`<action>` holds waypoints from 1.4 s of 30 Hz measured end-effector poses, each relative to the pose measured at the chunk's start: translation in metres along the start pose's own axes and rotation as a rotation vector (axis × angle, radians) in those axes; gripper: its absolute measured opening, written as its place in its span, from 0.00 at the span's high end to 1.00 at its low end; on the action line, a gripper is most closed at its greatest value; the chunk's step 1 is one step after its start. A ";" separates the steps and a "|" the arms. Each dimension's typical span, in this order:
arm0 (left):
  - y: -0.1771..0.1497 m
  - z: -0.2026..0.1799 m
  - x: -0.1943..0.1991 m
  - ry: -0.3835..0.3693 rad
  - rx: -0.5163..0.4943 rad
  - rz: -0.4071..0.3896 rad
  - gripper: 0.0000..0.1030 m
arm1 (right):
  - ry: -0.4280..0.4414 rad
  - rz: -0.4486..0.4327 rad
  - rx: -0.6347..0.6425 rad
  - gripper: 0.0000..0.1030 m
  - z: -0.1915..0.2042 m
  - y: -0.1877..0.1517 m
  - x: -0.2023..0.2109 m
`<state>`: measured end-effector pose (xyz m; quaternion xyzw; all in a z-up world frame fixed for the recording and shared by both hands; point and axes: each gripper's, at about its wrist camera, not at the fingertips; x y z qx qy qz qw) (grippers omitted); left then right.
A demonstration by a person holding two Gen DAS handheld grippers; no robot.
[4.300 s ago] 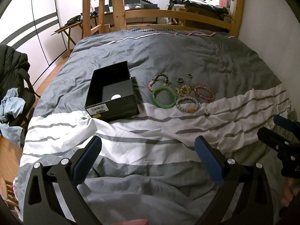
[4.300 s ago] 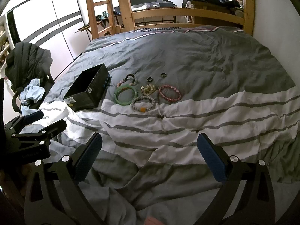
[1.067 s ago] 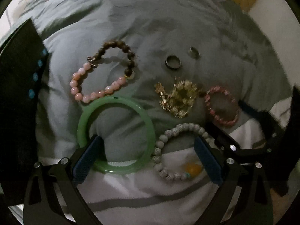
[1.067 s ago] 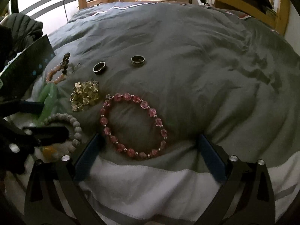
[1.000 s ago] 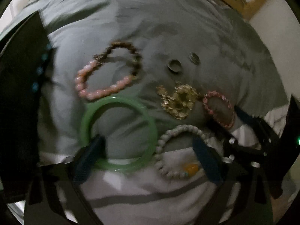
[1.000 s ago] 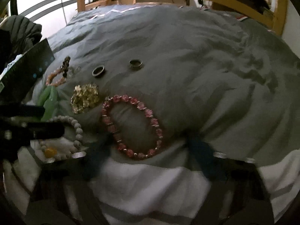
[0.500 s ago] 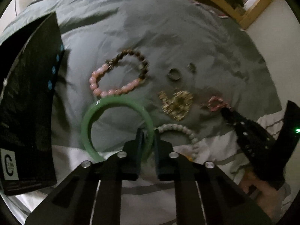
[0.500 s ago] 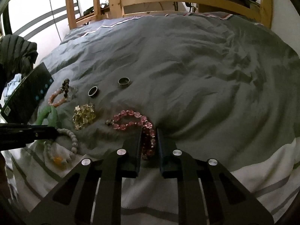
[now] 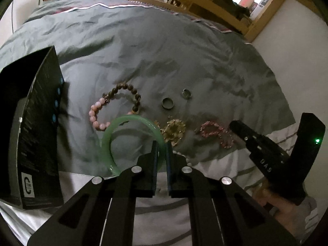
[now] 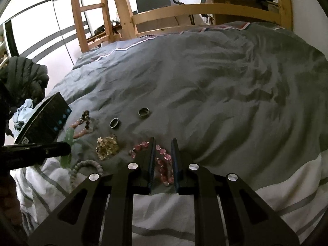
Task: Organize jewelry
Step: 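Drop the bangle into the black box with the left tool while the right tool drops the pink bracelet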
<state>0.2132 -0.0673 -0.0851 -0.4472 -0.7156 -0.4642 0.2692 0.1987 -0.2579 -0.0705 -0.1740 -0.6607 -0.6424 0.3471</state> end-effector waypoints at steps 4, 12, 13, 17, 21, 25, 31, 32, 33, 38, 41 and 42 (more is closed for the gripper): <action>0.002 -0.004 0.010 -0.027 -0.004 -0.021 0.94 | 0.075 0.015 0.042 0.84 0.009 -0.002 -0.007; -0.001 -0.008 0.039 -0.073 -0.041 -0.056 0.93 | 0.054 0.092 0.102 0.18 0.020 -0.009 -0.052; -0.001 -0.006 0.040 -0.074 -0.038 -0.056 0.93 | 0.053 0.105 0.104 0.20 0.020 -0.010 -0.055; 0.003 -0.002 0.047 -0.083 -0.016 -0.074 0.93 | 0.036 0.121 0.100 0.59 0.018 -0.011 -0.054; 0.006 0.000 0.062 -0.095 -0.011 -0.109 0.93 | 0.046 0.102 0.004 0.86 -0.002 -0.011 -0.049; 0.008 0.004 0.078 -0.121 -0.010 -0.136 0.92 | 0.070 0.045 0.004 0.92 -0.002 -0.005 -0.034; 0.016 0.018 0.104 -0.130 0.016 -0.188 0.92 | 0.045 -0.024 0.027 0.92 0.003 0.002 -0.018; 0.018 0.021 0.109 -0.129 0.020 -0.197 0.92 | 0.043 -0.039 0.027 0.92 0.004 0.005 -0.014; 0.019 0.023 0.112 -0.129 0.024 -0.204 0.92 | 0.044 -0.051 0.027 0.92 0.004 0.007 -0.010; 0.025 0.034 0.125 -0.136 0.045 -0.228 0.92 | 0.060 -0.120 0.027 0.92 0.010 0.021 0.014; 0.028 0.037 0.130 -0.142 0.044 -0.236 0.92 | 0.081 -0.143 0.034 0.92 0.018 0.027 0.026; 0.029 0.038 0.132 -0.144 0.042 -0.238 0.92 | 0.097 -0.149 0.028 0.92 0.021 0.029 0.030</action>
Point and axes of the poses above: each gripper's, at about its wrist camera, not at the fingertips, and x roughly against the way its jaws point, z to its left, y to its top, and after that the axes turned 10 degrees about x, right-handed
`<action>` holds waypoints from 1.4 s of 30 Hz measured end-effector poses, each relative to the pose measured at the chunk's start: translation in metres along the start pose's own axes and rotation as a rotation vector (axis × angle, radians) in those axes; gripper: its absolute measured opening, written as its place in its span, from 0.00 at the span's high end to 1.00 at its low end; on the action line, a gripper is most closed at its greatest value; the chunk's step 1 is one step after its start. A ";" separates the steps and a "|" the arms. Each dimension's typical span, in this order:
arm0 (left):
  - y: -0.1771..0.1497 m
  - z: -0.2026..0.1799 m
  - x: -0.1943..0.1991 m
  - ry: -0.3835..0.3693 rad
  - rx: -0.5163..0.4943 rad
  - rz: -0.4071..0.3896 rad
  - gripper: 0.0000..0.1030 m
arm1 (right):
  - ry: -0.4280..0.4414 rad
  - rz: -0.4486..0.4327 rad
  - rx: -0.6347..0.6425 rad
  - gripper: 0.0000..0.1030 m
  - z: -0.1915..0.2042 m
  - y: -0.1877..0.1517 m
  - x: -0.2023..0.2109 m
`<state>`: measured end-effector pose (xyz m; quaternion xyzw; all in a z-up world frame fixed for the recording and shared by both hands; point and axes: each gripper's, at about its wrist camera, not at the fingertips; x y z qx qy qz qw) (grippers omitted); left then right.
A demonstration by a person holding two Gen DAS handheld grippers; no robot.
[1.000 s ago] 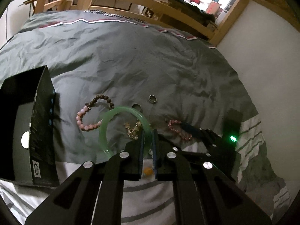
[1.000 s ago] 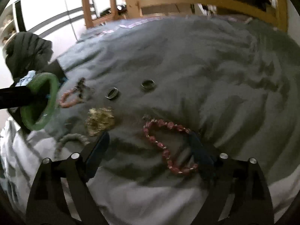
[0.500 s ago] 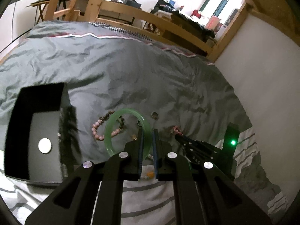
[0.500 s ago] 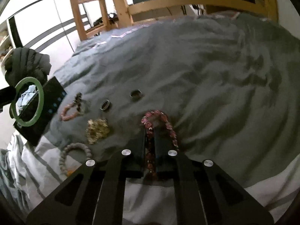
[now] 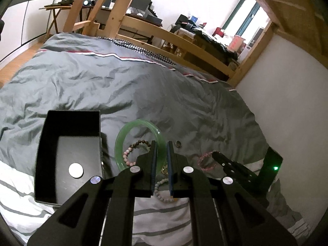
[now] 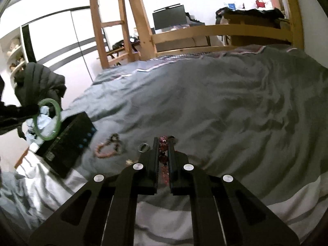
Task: Organize jewelry
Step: 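Drop the bangle into the black box with the left tool while the right tool drops the pink bracelet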
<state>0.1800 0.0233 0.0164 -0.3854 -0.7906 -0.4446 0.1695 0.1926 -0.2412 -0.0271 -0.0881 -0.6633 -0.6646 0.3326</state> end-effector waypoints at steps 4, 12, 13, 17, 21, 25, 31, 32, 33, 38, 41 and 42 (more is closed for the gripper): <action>0.004 0.006 0.003 -0.005 0.014 -0.003 0.92 | 0.053 -0.016 -0.014 0.92 0.014 0.010 0.009; 0.013 0.019 0.016 0.003 0.044 -0.018 0.92 | 0.133 -0.014 0.042 0.92 0.063 0.030 0.005; 0.015 0.022 0.019 0.003 0.048 -0.023 0.92 | 0.144 -0.015 0.056 0.92 0.073 0.033 0.004; 0.023 0.036 0.026 0.007 0.071 -0.027 0.92 | 0.187 -0.022 0.106 0.92 0.110 0.043 -0.001; 0.029 0.049 0.034 0.004 0.095 -0.032 0.92 | 0.235 -0.025 0.137 0.92 0.145 0.054 -0.009; 0.035 0.064 0.041 0.020 0.124 -0.049 0.92 | 0.281 -0.027 0.167 0.92 0.177 0.063 -0.016; 0.038 0.088 0.034 0.057 0.170 -0.024 0.92 | 0.332 -0.010 0.176 0.92 0.211 0.065 -0.030; 0.039 0.090 0.033 0.063 0.176 -0.021 0.92 | 0.337 -0.008 0.176 0.92 0.214 0.064 -0.031; 0.039 0.094 0.031 0.069 0.186 -0.017 0.92 | 0.345 -0.003 0.175 0.92 0.218 0.064 -0.034; 0.041 0.104 0.029 0.102 0.215 -0.014 0.92 | 0.362 0.021 0.182 0.92 0.231 0.061 -0.045; 0.040 0.108 0.029 0.114 0.230 -0.011 0.92 | 0.362 0.045 0.178 0.92 0.233 0.055 -0.052; 0.040 0.109 0.028 0.119 0.234 -0.009 0.92 | 0.360 0.056 0.179 0.92 0.234 0.052 -0.055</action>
Point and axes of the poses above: each gripper's, at about its wrist camera, not at the fingertips, and x roughly against the way its jaws point, z to its left, y to its top, and after that the axes turned 10 degrees about x, right-handed
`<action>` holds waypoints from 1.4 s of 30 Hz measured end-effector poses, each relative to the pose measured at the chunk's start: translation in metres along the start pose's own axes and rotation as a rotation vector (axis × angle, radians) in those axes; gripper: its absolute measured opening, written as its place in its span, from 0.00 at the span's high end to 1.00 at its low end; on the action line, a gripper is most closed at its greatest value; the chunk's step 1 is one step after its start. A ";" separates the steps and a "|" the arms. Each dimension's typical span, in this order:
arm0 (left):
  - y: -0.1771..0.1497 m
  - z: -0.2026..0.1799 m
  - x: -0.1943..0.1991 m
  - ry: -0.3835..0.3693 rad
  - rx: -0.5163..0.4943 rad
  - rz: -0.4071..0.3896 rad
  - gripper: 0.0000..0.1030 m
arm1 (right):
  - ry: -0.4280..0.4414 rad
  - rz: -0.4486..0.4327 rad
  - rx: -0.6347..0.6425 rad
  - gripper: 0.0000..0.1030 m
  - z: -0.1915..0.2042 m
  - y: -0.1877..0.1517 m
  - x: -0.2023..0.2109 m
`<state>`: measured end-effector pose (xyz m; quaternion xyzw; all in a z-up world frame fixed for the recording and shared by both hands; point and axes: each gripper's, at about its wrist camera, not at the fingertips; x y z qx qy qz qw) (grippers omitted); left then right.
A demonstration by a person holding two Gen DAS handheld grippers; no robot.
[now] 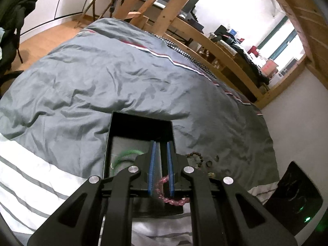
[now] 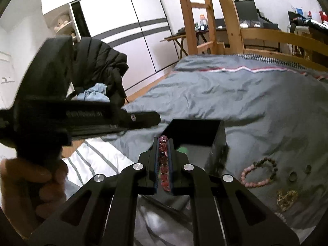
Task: Organize jewelry
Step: 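Drop the bangle into the black box with the left tool while the right tool drops the pink bracelet, then grasp the pink-and-brown bead bracelet with the left tool while the right tool grasps the white bead bracelet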
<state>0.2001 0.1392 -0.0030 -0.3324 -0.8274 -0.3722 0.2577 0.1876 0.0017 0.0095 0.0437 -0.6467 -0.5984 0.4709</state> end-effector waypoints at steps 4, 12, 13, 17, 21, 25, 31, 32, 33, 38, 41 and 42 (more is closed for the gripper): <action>0.000 0.000 0.001 -0.001 0.002 -0.007 0.92 | 0.000 0.057 0.004 0.92 0.001 -0.012 -0.012; -0.001 -0.001 0.004 -0.009 0.012 -0.024 0.77 | -0.035 0.098 -0.005 0.90 -0.003 -0.023 -0.016; -0.001 -0.001 0.004 -0.006 0.012 -0.030 0.65 | -0.035 0.097 -0.013 0.89 -0.005 -0.024 -0.015; -0.003 -0.005 0.008 -0.004 0.002 -0.061 0.39 | -0.071 0.067 -0.038 0.42 -0.017 -0.026 -0.001; -0.007 -0.013 0.006 -0.013 -0.023 -0.065 0.27 | -0.137 0.012 -0.070 0.24 -0.037 -0.030 0.025; -0.015 -0.029 0.004 -0.026 -0.070 -0.073 0.12 | -0.212 0.005 -0.103 0.12 -0.065 -0.038 0.053; -0.027 -0.051 -0.012 -0.052 -0.094 -0.049 0.09 | -0.291 0.072 -0.114 0.12 -0.097 -0.065 0.088; -0.031 -0.057 -0.017 -0.059 -0.105 -0.038 0.09 | -0.296 0.082 -0.111 0.12 -0.100 -0.070 0.092; -0.034 -0.061 -0.021 -0.062 -0.115 -0.033 0.09 | -0.301 0.094 -0.104 0.12 -0.102 -0.076 0.096; -0.052 -0.085 -0.043 -0.100 -0.148 -0.010 0.09 | -0.331 0.102 -0.074 0.12 -0.102 -0.098 0.108; -0.064 -0.099 -0.063 -0.120 -0.173 0.005 0.09 | -0.336 0.110 -0.076 0.12 -0.105 -0.110 0.110; -0.067 -0.103 -0.071 -0.114 -0.187 0.012 0.09 | -0.335 0.110 -0.082 0.12 -0.107 -0.115 0.110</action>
Point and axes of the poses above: each gripper's, at about its wrist camera, not at the fingertips, and x roughly against the way its jaws point, z to its left, y to its top, and after that the axes turned 10 degrees about x, right-handed
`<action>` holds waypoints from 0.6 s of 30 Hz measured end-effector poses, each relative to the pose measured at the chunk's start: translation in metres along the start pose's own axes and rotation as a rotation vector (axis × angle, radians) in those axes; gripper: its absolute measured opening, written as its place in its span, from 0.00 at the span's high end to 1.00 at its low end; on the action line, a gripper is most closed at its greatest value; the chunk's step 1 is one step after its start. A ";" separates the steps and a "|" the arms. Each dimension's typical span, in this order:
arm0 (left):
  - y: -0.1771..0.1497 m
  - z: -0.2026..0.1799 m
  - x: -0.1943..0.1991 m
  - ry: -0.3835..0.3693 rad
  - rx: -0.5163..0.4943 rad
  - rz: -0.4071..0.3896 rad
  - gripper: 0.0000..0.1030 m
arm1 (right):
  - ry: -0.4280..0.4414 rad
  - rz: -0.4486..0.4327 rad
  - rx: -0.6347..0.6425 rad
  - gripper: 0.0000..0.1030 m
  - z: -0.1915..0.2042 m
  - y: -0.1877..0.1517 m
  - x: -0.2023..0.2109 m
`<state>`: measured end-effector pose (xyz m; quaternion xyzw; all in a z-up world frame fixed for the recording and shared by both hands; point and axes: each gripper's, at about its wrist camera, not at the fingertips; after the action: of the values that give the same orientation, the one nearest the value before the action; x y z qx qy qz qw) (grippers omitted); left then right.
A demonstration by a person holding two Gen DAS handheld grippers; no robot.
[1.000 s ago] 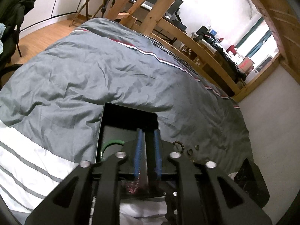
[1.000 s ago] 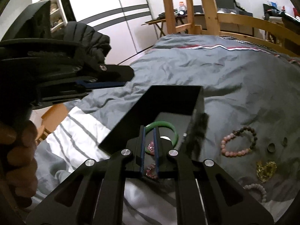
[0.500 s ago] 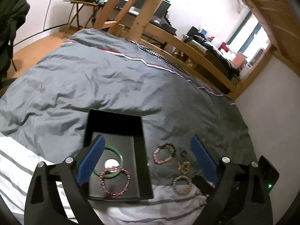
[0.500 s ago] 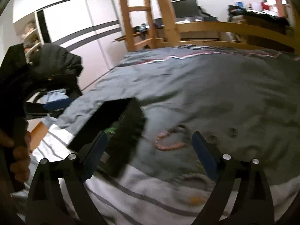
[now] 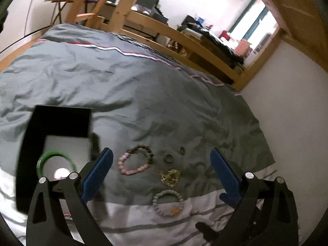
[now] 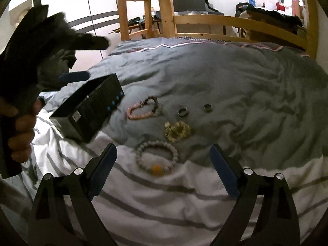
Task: Organize jewelry
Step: 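Grasp the pink-and-brown bead bracelet with the left tool while the right tool grasps the white bead bracelet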
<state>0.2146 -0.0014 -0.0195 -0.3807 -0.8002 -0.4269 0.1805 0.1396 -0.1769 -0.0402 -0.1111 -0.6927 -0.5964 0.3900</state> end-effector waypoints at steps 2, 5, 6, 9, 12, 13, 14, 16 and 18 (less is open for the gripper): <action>-0.006 -0.005 -0.014 0.014 -0.030 0.024 0.09 | 0.020 0.007 -0.009 0.12 -0.004 -0.007 -0.004; -0.015 -0.013 -0.033 0.052 -0.092 0.068 0.09 | 0.024 -0.002 -0.011 0.12 -0.007 -0.014 -0.009; -0.018 -0.015 -0.038 0.065 -0.117 0.077 0.09 | 0.029 -0.005 -0.016 0.12 -0.008 -0.016 -0.010; -0.024 -0.016 -0.051 0.091 -0.155 0.096 0.09 | 0.071 -0.012 -0.038 0.12 -0.008 -0.019 -0.021; -0.028 -0.013 -0.066 0.107 -0.172 0.125 0.09 | 0.132 -0.020 -0.050 0.12 -0.003 -0.022 -0.037; -0.029 -0.011 -0.073 0.113 -0.174 0.137 0.09 | 0.136 -0.023 -0.051 0.12 -0.001 -0.022 -0.042; -0.030 -0.011 -0.076 0.118 -0.174 0.143 0.09 | 0.134 -0.022 -0.047 0.12 0.001 -0.022 -0.047; -0.032 -0.007 -0.087 0.125 -0.168 0.166 0.09 | 0.121 0.008 -0.011 0.14 0.008 -0.021 -0.061; -0.033 -0.003 -0.096 0.133 -0.161 0.175 0.09 | 0.096 0.083 0.004 0.27 0.011 -0.024 -0.077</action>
<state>0.2510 -0.0594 -0.0946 -0.4332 -0.7133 -0.4967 0.2385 0.1720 -0.1497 -0.1096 -0.1099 -0.6693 -0.5829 0.4474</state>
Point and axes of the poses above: each gripper's, at about its wrist camera, not at the fingertips, and x roughly against the way its jaws point, z to its left, y to its top, and after that the axes turned 10 degrees about x, right-handed
